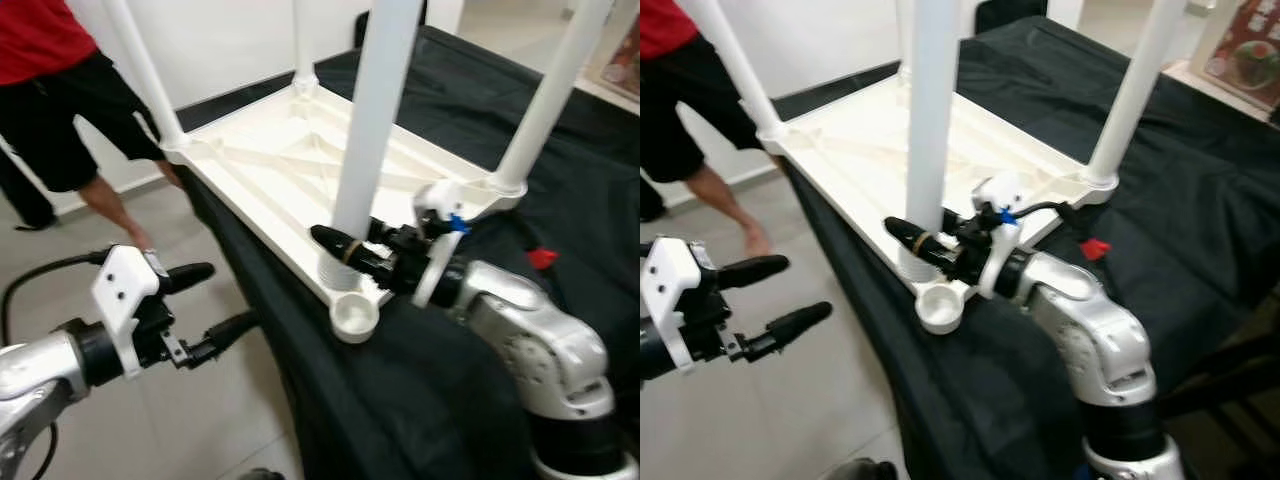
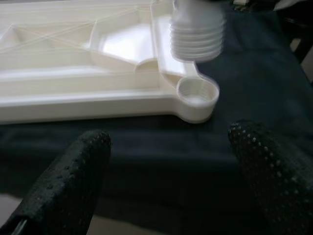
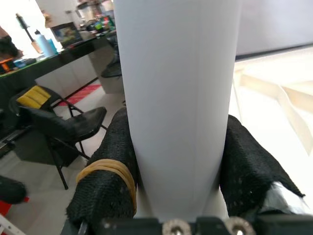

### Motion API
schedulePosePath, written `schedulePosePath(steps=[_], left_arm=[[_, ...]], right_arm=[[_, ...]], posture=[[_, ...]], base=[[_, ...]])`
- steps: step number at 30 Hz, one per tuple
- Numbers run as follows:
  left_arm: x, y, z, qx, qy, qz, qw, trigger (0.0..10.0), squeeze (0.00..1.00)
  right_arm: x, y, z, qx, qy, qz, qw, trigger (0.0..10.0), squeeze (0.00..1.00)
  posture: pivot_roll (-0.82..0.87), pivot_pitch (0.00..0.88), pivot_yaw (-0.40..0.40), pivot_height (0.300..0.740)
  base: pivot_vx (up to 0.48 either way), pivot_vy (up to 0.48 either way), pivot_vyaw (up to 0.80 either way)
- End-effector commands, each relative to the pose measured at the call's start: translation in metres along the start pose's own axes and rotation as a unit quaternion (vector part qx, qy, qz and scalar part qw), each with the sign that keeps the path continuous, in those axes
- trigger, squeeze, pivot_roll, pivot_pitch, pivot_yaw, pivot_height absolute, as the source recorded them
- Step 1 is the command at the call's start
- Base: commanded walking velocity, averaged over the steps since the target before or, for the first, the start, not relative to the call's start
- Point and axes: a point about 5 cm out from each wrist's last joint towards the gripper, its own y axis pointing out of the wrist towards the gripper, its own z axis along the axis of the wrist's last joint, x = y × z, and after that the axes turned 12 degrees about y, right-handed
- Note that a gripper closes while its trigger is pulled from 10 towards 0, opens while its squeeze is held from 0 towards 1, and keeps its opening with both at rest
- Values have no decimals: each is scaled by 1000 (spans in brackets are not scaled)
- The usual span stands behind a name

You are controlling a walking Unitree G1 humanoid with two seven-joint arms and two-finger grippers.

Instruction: Building children table

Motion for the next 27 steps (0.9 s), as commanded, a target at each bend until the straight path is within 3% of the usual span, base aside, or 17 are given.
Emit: schedulePosePath(steps=[1, 4, 8, 10, 11, 12, 13, 14, 15, 16, 17, 19, 23, 27], left_arm=[[-6, -13, -9, -25, 11, 6, 1000, 10000, 0], [3, -22, -22, -34, -8, -6, 999, 10000, 0], [18, -23, -33, -28, -34, -21, 999, 10000, 0], [18, -23, -33, -28, -34, -21, 999, 10000, 0], [32, -15, -43, -28, -58, -9, 998, 10000, 0], [32, -15, -43, -28, -58, -9, 998, 10000, 0], [46, 1, -47, -8, -84, 19, 996, 10000, 0], [46, 1, -47, -8, -84, 19, 996, 10000, 0], [58, 20, -44, 20, -102, 49, 993, 10000, 0], [58, 20, -44, 20, -102, 49, 993, 10000, 0], [69, 35, -38, 46, -119, 68, 989, 10000, 0], [83, 48, -30, 70, -123, 81, 987, 10000, 0], [90, 49, -31, 69, -103, 91, 988, 10000, 0], [95, 40, -35, 63, -83, 89, 991, 10000, 0]], right_arm=[[-1, -2, -1, 11, -9, -15, 1000, 10000, 0], [4, -3, -6, 17, -14, -56, 998, 10000, 0], [7, -6, -11, 15, -28, -87, 996, 10000, 0], [7, -6, -11, 15, -28, -87, 996, 10000, 0], [10, -6, -16, 15, -43, -114, 992, 10000, 0], [10, -6, -16, 15, -43, -114, 992, 10000, 0], [9, -5, -21, 20, -55, -133, 989, 10000, 0], [9, -5, -21, 20, -55, -133, 989, 10000, 0], [7, -3, -24, 24, -65, -140, 988, 10000, 0], [7, -3, -24, 24, -65, -140, 988, 10000, 0], [4, -2, -27, 24, -77, -139, 987, 10000, 0], [1, -1, -29, 23, -87, -133, 987, 10000, 0], [1, -1, -29, 23, -96, -131, 986, 10000, 0], [-2, -4, -29, 18, -106, -118, 987, 10000, 0]], posture=[[-30, 187, 10, 740], [-28, 189, 9, 740], [-28, 188, 13, 740], [-28, 188, 13, 740], [-24, 186, 17, 740], [-24, 186, 17, 740], [-25, 182, 17, 740], [-25, 182, 17, 740], [-22, 179, 11, 740], [-22, 179, 11, 740], [-20, 180, 13, 740], [-19, 181, 11, 740], [-17, 184, 9, 740], [-14, 184, 5, 740]], base=[[0, 0, 0], [0, 0, 0], [0, 0, 0], [0, 0, 0], [0, 0, 0], [0, 0, 0], [0, 0, 0], [0, 0, 0], [0, 0, 0], [0, 0, 0], [0, 0, 0], [0, 0, 0], [0, 0, 0], [0, 0, 0]])
